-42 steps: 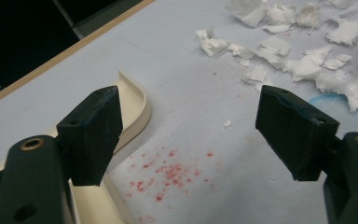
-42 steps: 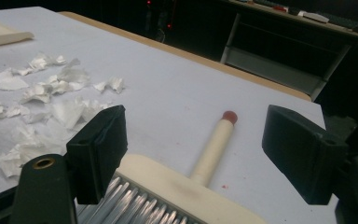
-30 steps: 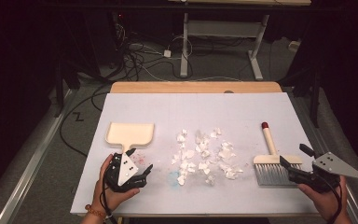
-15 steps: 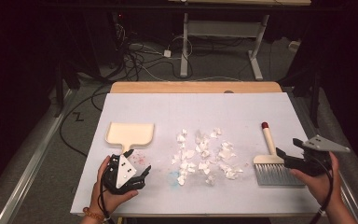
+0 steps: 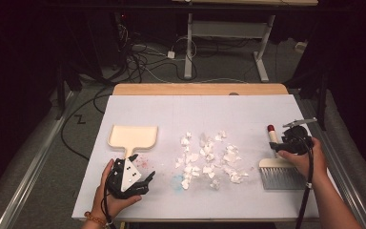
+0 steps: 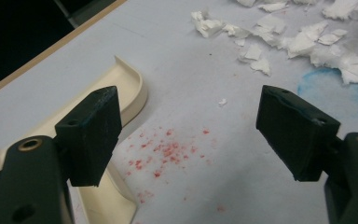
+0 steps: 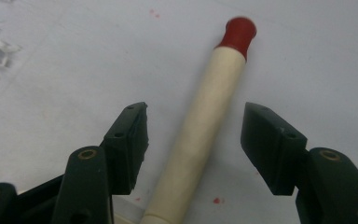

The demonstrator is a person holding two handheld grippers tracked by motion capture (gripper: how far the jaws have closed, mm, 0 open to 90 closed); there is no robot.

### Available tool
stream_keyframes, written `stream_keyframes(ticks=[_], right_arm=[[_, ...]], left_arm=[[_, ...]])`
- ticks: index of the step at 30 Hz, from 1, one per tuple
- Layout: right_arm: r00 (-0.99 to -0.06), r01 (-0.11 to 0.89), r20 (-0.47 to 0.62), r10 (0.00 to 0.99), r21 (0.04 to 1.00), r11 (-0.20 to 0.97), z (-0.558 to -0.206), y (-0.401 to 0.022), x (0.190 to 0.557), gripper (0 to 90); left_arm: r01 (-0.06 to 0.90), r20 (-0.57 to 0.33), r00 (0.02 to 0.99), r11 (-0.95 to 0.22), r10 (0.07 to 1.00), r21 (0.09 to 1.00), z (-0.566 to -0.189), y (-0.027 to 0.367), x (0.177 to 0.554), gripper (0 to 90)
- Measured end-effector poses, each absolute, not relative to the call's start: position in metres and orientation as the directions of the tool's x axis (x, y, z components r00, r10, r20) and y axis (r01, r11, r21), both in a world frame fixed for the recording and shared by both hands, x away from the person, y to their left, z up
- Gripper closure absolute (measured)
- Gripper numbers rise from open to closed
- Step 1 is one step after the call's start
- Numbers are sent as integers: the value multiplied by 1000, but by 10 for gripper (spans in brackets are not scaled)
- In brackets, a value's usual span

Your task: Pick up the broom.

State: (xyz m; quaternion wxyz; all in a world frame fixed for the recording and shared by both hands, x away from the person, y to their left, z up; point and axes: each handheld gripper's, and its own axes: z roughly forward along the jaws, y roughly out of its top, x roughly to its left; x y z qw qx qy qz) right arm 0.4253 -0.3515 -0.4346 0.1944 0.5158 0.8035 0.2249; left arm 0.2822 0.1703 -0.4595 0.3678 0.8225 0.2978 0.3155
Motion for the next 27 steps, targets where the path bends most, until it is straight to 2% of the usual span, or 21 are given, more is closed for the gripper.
stream_keyframes(ticks=[2,4,10,14,22,27], right_arm=[[-378,768,-71,923,533,355,-441,-354,430,447],[-375,790,-39,926,509,342,-446,-355,433,531],[-381,801,-45,923,484,354,-446,-351,436,608],[-380,799,-24,925,495,341,-446,-350,437,704],[-391,793,-19,920,500,348,-446,-351,437,707],[-369,714,-48,928,625,316,-434,-353,425,709]], left_arm=[[263,300,627,-558,719,787,-461,170,283,217],[268,306,627,-567,716,779,-462,169,283,217],[276,312,627,-578,714,768,-463,168,284,217],[274,315,629,-583,710,765,-462,166,284,217],[275,309,639,-584,704,764,-463,166,285,217],[275,303,639,-578,707,769,-462,166,285,217]])
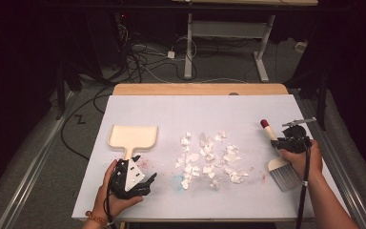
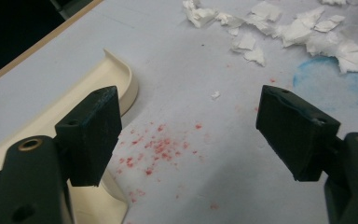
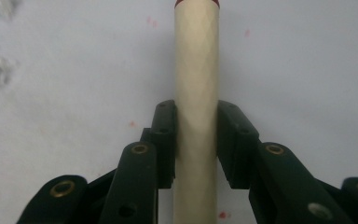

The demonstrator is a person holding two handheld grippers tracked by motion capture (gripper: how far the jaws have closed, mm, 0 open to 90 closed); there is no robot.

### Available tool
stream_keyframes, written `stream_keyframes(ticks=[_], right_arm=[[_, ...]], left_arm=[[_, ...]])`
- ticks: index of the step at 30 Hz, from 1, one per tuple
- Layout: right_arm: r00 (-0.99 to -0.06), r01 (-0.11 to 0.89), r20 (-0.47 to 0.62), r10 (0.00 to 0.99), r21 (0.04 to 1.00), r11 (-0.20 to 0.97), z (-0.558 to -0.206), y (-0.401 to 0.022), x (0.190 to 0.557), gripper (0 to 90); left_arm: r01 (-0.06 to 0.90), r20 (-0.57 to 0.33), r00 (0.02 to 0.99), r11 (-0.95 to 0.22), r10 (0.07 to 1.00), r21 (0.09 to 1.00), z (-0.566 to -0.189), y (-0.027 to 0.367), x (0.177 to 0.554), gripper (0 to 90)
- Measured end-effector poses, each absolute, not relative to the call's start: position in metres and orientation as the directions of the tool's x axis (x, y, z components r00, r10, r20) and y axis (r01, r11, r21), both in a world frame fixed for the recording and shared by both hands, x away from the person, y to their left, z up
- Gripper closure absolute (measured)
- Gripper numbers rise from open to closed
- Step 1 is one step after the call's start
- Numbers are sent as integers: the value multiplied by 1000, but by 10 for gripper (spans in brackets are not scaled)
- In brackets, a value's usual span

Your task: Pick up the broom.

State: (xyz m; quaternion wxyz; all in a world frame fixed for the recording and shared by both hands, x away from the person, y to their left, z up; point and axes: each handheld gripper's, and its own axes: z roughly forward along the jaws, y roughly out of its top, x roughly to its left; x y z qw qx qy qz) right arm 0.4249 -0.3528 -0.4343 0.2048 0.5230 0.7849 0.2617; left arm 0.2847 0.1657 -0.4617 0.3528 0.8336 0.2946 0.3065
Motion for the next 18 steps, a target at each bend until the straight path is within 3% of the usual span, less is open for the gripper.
stream_keyframes(ticks=[7,15,18], right_arm=[[-333,553,-35,942,802,225,-404,-358,400,711],[-361,457,-13,933,869,189,-378,-349,390,710],[-373,433,-8,928,883,182,-375,-339,388,710]], left_arm=[[276,304,640,-580,706,766,-461,164,284,217],[278,251,654,-535,714,798,-451,159,292,217],[283,174,671,-466,720,838,-440,151,298,220]])
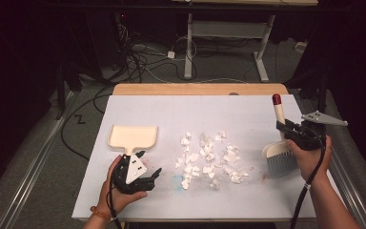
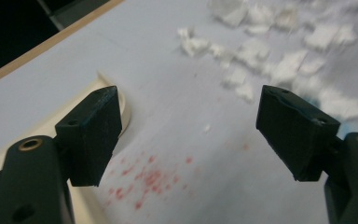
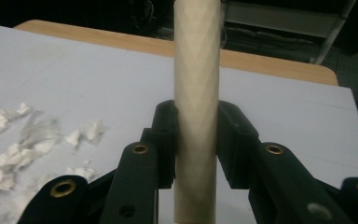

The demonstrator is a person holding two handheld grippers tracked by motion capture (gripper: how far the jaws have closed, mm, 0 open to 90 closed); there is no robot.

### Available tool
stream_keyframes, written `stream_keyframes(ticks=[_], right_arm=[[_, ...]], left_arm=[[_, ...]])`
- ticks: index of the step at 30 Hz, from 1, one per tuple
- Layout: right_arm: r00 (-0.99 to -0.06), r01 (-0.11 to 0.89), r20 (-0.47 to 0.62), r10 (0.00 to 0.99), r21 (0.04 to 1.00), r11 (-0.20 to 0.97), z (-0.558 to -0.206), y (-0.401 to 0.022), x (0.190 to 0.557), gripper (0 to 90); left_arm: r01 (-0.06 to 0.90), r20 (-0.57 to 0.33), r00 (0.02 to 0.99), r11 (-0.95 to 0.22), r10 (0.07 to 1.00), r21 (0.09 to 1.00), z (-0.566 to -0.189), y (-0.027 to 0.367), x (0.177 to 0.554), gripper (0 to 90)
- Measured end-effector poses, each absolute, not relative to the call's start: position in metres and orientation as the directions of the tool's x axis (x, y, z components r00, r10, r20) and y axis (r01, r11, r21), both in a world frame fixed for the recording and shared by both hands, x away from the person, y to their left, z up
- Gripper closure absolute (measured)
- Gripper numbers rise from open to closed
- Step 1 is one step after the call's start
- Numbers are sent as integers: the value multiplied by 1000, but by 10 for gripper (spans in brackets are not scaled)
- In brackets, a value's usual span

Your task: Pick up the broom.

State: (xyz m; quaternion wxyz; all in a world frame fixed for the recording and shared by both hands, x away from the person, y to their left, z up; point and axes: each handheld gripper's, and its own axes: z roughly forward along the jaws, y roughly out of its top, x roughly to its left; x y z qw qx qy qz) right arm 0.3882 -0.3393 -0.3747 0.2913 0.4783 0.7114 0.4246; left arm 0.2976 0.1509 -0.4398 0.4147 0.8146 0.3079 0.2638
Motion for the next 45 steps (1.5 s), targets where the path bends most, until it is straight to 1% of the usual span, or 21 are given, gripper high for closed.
stream_keyframes(ticks=[1,4,6,8,11,15,19,23,29,34,37,43,45], right_arm=[[-373,424,-4,928,889,174,-374,-335,387,710],[-394,396,4,919,903,166,-372,-321,384,710],[-414,374,-2,910,911,172,-371,-310,382,710],[-429,355,-13,903,917,182,-369,-298,378,710],[-451,322,-18,892,929,182,-366,-281,373,710],[-480,287,-21,877,941,179,-363,-266,367,710],[-504,266,-26,863,946,184,-362,-255,362,710],[-531,254,-27,847,948,190,-361,-245,359,710],[-560,226,-45,827,952,205,-359,-233,352,709],[-576,209,-34,817,960,187,-358,-228,344,709],[-592,205,-34,805,960,192,-357,-225,341,709],[-605,185,-36,796,965,184,-356,-221,336,709],[-605,180,-40,795,966,186,-356,-219,334,709]], left_arm=[[273,170,679,-460,714,845,-436,147,299,235],[287,109,710,-427,696,858,-425,128,304,263],[288,48,739,-380,672,879,-418,113,308,263],[279,19,770,-363,638,889,-411,94,310,264],[247,32,804,-382,594,890,-403,66,310,263],[223,26,842,-392,538,893,-399,39,309,264],[207,40,853,-408,521,889,-397,14,311,270],[214,24,859,-402,511,890,-396,-6,315,277],[220,12,862,-396,507,892,-398,-21,319,285],[239,-6,857,-388,515,890,-402,-27,322,302],[247,-23,857,-372,515,895,-404,-27,324,338],[223,-14,878,-382,479,897,-408,-25,323,484],[210,-9,883,-379,468,902,-408,-24,323,506]])
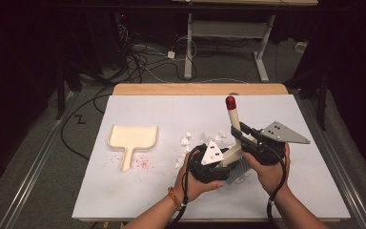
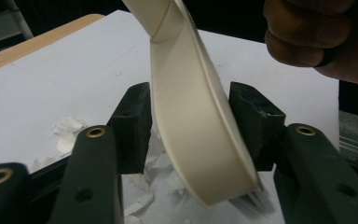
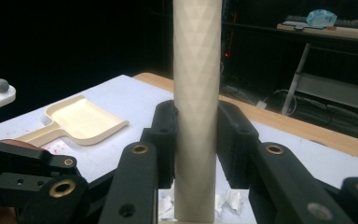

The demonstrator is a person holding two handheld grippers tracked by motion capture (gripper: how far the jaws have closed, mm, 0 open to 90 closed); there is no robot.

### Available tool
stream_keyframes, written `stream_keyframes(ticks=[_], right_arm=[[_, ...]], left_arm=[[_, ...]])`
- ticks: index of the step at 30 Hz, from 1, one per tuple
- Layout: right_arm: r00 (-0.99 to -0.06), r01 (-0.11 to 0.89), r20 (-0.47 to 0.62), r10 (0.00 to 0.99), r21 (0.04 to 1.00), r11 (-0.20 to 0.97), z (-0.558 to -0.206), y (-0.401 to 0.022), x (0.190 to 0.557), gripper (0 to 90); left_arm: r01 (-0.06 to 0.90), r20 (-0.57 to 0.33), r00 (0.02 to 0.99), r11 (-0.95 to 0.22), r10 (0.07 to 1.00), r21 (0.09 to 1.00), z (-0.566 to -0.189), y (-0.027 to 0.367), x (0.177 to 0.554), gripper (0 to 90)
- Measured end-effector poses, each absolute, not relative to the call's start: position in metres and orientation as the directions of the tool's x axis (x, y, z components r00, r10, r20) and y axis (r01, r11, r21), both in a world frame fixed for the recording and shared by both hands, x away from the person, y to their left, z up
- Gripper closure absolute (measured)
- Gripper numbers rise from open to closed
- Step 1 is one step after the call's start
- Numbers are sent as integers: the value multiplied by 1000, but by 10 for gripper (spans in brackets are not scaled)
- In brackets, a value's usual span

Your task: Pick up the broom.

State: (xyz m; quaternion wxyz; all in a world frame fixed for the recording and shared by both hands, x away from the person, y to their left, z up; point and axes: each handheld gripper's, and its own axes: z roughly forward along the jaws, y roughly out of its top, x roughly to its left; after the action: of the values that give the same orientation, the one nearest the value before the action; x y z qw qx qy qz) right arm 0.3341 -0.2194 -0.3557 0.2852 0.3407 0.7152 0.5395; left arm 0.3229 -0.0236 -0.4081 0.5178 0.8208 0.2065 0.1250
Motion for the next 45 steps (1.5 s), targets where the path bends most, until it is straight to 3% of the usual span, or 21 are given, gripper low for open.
stream_keyframes(ticks=[11,18,31,39,43,45], right_arm=[[-617,140,-36,786,978,155,-351,-220,323,708],[-614,125,-28,789,983,132,-350,-223,320,704],[-647,132,-38,762,978,161,-350,-224,309,705],[-678,146,-39,734,971,187,-351,-227,307,703],[-729,160,-29,684,964,211,-349,-234,315,672],[-758,157,-45,650,955,250,-349,-235,318,607]], left_arm=[[190,-28,904,-342,427,920,-405,-16,322,529],[215,-37,884,-336,466,917,-404,-6,328,615],[187,24,868,-369,497,910,-406,0,329,644],[155,50,890,-405,453,901,-405,4,330,652],[136,70,907,-446,415,885,-401,11,333,655],[121,80,918,-466,388,876,-399,15,333,655]])
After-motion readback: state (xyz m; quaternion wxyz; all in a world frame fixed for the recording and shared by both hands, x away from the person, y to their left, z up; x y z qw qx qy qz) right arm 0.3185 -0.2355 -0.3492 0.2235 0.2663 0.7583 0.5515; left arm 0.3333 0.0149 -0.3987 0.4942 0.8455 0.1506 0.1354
